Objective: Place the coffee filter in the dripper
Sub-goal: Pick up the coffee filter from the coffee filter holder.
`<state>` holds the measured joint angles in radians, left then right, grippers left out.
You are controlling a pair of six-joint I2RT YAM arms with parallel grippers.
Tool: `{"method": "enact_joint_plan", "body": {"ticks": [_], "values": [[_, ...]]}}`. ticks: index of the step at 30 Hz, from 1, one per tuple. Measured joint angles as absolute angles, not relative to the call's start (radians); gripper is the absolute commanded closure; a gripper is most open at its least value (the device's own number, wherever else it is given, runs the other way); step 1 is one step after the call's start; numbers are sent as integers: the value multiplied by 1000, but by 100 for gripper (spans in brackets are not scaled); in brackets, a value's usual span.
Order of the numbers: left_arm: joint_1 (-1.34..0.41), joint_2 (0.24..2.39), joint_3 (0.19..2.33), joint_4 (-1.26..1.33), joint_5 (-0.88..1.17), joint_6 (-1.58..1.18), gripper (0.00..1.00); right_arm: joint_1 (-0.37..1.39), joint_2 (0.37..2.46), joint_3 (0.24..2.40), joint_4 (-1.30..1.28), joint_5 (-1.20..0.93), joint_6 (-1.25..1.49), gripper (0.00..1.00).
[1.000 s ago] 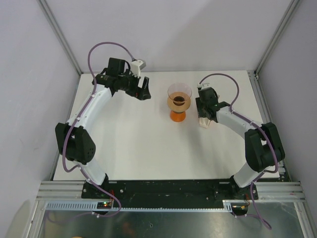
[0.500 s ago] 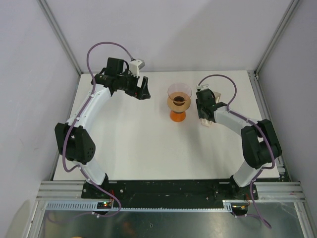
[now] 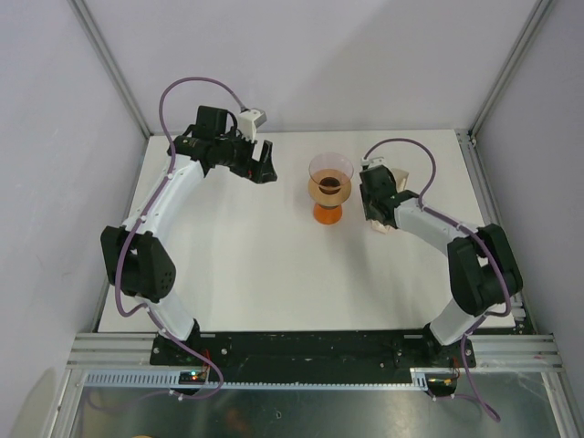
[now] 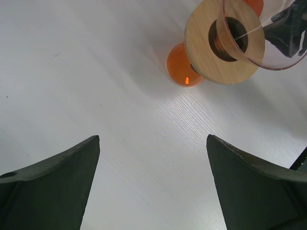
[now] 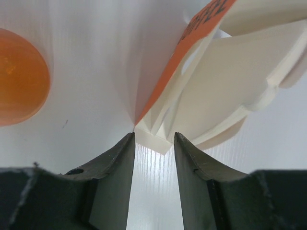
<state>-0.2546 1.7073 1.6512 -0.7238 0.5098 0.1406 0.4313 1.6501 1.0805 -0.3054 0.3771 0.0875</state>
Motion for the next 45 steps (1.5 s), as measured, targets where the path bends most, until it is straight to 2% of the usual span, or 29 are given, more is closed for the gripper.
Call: {"method": "enact_joint_plan", "body": {"ticks": [11,28,45], "values": [[-255,1707,1651,-724,520,141,3,426,1560,1024,-311,377,89,57],[-254,1707,1651,-724,528,141,3,407,1613,1016,-263,362,96,57],[-254,1707,1651,-724,529,141,3,389,1645,1016,-208,358,85,62]]}}
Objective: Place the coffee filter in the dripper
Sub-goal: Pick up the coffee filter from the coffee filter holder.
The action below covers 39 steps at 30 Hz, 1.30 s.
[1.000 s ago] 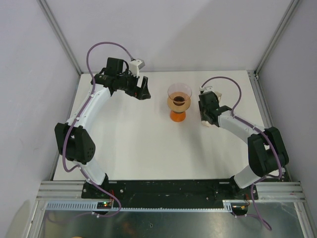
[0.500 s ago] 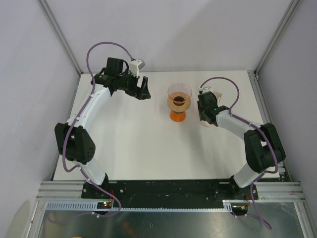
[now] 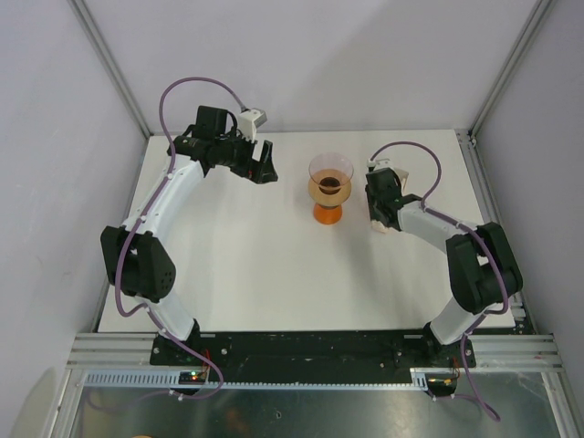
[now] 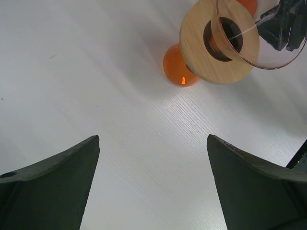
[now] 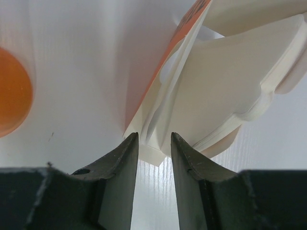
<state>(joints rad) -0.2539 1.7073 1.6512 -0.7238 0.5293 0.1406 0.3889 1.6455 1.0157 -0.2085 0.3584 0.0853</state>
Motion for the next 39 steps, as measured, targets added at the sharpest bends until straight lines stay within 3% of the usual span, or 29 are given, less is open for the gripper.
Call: {"method": "enact_joint_plan", "body": {"ticks": [13,25,39], "values": [[-254,1707,1651,-724,532,141,3,386,1686,1016,-175,359,86,67],[-254,1707,1651,-724,536,141,2,385,1692,1015,-145,378,117,99],[-253,1707,1651,-724,537,141,2,369,1588,1014,-186,368,193,100]]}}
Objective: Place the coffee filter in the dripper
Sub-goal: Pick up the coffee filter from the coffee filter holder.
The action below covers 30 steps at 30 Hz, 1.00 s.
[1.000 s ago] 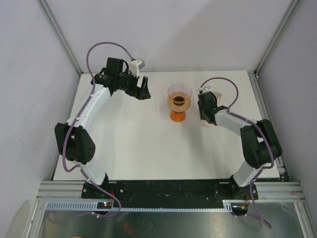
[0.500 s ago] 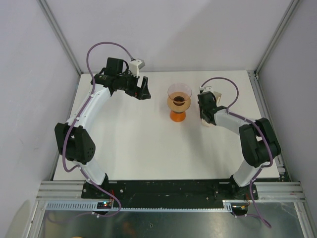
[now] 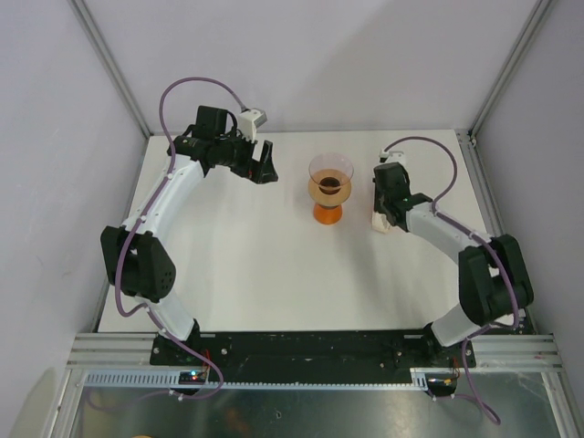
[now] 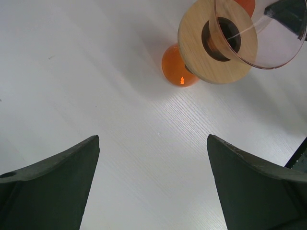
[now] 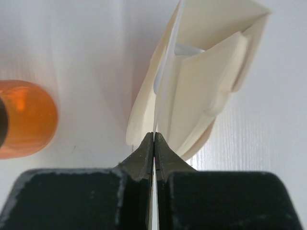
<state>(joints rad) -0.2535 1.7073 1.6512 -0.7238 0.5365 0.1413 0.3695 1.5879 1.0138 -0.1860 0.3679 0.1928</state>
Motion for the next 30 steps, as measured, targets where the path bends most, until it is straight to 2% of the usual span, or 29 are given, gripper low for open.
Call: {"method": "enact_joint_plan", "body": {"ticks": [15,30], "values": [[-253,1705,1651,-724,552,150,2,366,1319,1012,-333,280,212,100],[-266,1567,1617,-731,629,222,0,350,1013,1014,-531,-70,89,100]]}}
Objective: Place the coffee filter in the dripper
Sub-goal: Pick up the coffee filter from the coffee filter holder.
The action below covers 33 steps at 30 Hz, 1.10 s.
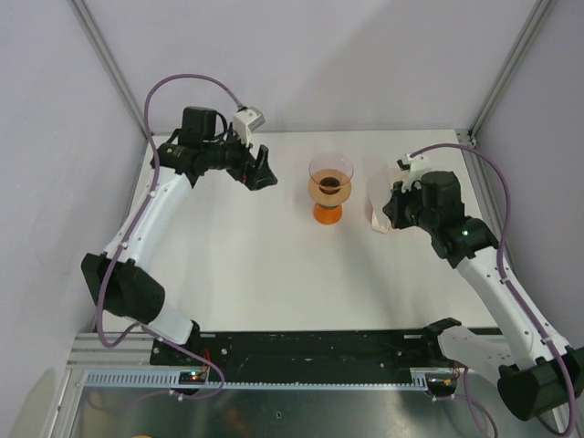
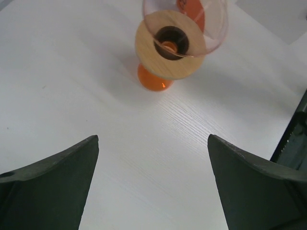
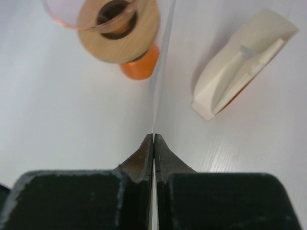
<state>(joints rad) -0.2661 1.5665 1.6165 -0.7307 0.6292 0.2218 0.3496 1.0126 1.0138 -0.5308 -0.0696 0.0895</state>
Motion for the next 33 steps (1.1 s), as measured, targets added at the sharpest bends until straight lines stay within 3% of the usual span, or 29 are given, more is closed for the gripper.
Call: {"method": "enact_joint_plan", "body": {"ticks": [6,12,22,25,33], "values": [[-354,1434,1543,-753,665,313,0,366,951,1060,-618,-260,-22,100],[-442,1296,1479,-759,762,402,0,490,925,1092,-637,-435,-108,100],[-507,1266,1386,-764,843,476,2,641,934,1160,-607,-577,-167,100],[-513,1258,1367,-770,867,499,9,662,941,1177,-593,-598,-180,100],[-541,1250,1367,-769,922,522,44,686,962,1183,-570,-614,-199,100]]}}
